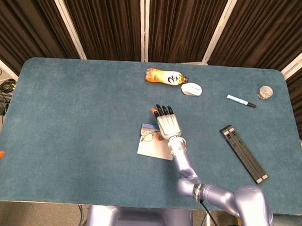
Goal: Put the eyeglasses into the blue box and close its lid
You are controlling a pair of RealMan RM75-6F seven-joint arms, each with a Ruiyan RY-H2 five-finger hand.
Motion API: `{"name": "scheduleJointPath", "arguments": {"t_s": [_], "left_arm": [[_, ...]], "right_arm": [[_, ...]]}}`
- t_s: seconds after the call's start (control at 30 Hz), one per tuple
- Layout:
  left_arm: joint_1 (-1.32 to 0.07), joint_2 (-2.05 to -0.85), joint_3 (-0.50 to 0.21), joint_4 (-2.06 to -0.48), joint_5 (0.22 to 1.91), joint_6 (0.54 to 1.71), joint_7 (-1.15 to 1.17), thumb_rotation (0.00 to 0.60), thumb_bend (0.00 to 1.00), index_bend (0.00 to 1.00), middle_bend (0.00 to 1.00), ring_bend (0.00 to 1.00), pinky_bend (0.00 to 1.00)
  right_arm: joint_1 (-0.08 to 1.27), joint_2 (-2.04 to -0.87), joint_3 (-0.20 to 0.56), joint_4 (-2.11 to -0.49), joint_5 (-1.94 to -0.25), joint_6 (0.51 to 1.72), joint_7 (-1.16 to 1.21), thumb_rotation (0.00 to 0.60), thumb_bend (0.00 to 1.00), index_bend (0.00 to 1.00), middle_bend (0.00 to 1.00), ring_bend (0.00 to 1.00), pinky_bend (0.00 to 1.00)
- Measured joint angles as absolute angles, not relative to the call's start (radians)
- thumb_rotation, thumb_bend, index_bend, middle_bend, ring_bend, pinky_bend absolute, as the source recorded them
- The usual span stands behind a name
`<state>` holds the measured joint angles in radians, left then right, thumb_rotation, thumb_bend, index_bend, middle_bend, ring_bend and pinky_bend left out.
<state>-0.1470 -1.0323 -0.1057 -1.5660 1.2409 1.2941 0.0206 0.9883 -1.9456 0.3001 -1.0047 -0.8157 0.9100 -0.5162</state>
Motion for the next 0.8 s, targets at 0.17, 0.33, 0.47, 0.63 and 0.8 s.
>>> {"name": "scheduleJointPath", "arguments": {"t_s": [0.17,0.33,0.47,0.63,0.8], "left_arm": [[-0.148,-1.033,-0.106,-1.567,1.238,1.292,0.024,0.6,0.0,0.0,0.0,0.0,0.0],[-0.149,-1.033,-0.105,-1.569,1.239,1.291,0.025,0.6,0.0,0.0,0.0,0.0,0.0],[-0.148,-1.032,-0.104,-1.57,1.241,1.293,0.025,0.6,0.0,0.0,0.0,0.0,0.0],[-0.148,-1.031,-0.104,-1.571,1.241,1.294,0.022,0.6,0.0,0.0,0.0,0.0,0.0],[-0.148,-1.028,-0.106,-1.567,1.238,1.29,0.011,0.6,0.0,0.0,0.0,0.0,0.0]], "right_arm": [[0.986,-1.944,0.315,-0.998,-0.819,0.911,-0.512,0.6,0.08,0.14,0.0,0.0,0.0],[0.972,-1.925,0.311,-1.058,-0.825,0.922,-0.521,0.6,0.08,0.14,0.0,0.0,0.0],[0.963,-1.902,0.302,-1.139,-0.83,0.929,-0.54,0.6,0.08,0.14,0.0,0.0,0.0],[0.965,-1.896,0.299,-1.205,-0.827,0.935,-0.573,0.6,0.08,0.13,0.0,0.0,0.0],[0.979,-1.93,0.304,-1.167,-0.831,0.936,-0.572,0.6,0.08,0.12,0.0,0.0,0.0]]}}
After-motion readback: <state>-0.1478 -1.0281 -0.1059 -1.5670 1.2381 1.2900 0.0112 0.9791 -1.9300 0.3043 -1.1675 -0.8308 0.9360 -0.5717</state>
